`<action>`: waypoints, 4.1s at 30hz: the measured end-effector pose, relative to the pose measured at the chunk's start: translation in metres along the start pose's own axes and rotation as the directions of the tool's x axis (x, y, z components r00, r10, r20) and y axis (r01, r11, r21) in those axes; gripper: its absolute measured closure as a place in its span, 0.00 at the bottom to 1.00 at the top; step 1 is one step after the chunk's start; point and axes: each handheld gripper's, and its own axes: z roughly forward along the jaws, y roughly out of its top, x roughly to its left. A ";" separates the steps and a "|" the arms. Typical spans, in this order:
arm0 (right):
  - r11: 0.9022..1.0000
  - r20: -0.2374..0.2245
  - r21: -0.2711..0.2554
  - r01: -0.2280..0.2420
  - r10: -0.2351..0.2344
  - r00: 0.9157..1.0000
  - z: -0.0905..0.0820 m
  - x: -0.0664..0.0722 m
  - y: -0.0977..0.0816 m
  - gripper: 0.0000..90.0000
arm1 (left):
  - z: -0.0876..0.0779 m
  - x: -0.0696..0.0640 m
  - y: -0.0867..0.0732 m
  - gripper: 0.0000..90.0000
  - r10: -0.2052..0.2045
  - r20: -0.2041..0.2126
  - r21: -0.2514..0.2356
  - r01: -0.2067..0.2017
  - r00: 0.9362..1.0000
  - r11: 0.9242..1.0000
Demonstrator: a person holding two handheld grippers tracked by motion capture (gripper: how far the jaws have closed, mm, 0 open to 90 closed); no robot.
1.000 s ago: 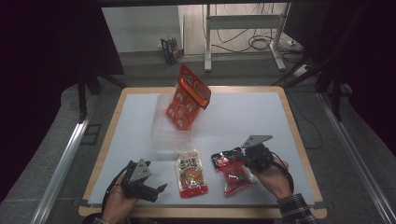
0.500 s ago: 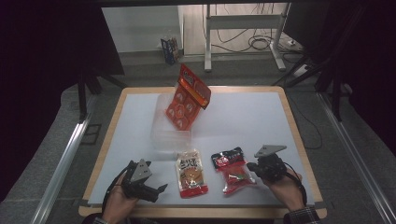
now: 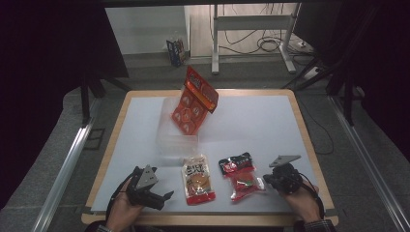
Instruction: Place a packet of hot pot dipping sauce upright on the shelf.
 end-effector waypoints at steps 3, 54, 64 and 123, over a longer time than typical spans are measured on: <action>1.000 -0.009 0.006 0.003 -0.003 1.000 0.001 0.002 0.000 0.98 | 0.000 0.000 0.000 0.01 0.001 -0.001 0.003 -0.001 1.000 1.000; 0.996 -0.158 -0.071 0.045 -0.056 0.986 -0.017 0.030 -0.001 0.95 | 0.003 -0.004 0.004 0.01 -0.011 0.038 0.005 0.011 0.999 1.000; 0.995 -0.261 -0.014 0.102 -0.102 0.960 0.001 0.056 -0.004 0.98 | 0.004 -0.004 0.004 0.01 -0.007 0.033 0.008 0.007 0.999 1.000; 0.989 -0.052 -0.134 -0.063 0.057 0.997 -0.027 0.017 -0.022 0.29 | 0.119 -0.081 0.121 0.99 0.139 0.370 -0.024 -0.140 0.918 0.990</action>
